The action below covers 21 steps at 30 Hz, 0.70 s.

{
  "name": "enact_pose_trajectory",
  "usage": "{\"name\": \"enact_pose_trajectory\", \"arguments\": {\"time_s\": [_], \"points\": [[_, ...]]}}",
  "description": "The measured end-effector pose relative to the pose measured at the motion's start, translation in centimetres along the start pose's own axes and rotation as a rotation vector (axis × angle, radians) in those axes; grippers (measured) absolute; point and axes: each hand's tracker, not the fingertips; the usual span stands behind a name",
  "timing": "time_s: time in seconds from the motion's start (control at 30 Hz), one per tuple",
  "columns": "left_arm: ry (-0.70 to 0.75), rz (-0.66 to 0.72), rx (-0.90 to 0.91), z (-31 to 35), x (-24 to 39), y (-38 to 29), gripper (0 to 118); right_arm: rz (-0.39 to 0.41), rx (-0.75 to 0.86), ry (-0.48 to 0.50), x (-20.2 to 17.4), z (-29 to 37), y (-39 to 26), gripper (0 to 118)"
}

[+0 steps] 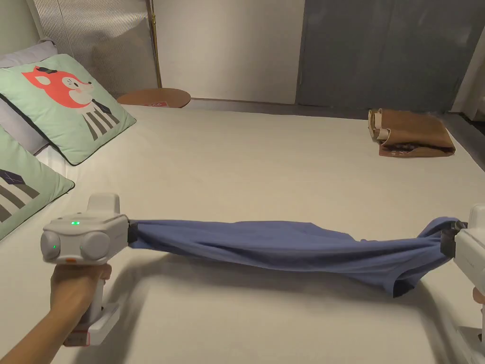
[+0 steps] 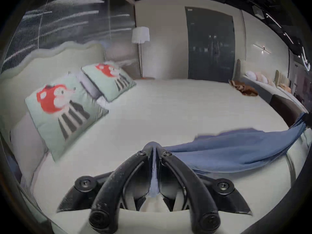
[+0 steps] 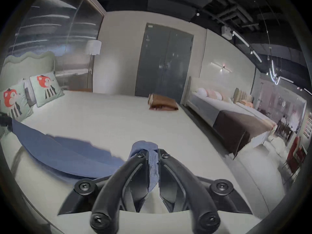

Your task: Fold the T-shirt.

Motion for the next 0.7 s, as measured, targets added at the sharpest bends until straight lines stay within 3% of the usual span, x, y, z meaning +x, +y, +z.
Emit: {"name": "enact_pose_trajectory", "arguments": {"time_s": [0.43,0.7], "points": [[-0.007,0.066,-0.167,9.8,-4.5,-14.9,1,-0.094,-0.207,0.046,2.4,11.5,-13.5,9],[-0.003,0.048,-0.273,14.7,-6.8,-20.3,1,-0.085,-0.352,0.050,2.6,17.2,-20.3,9]]}}
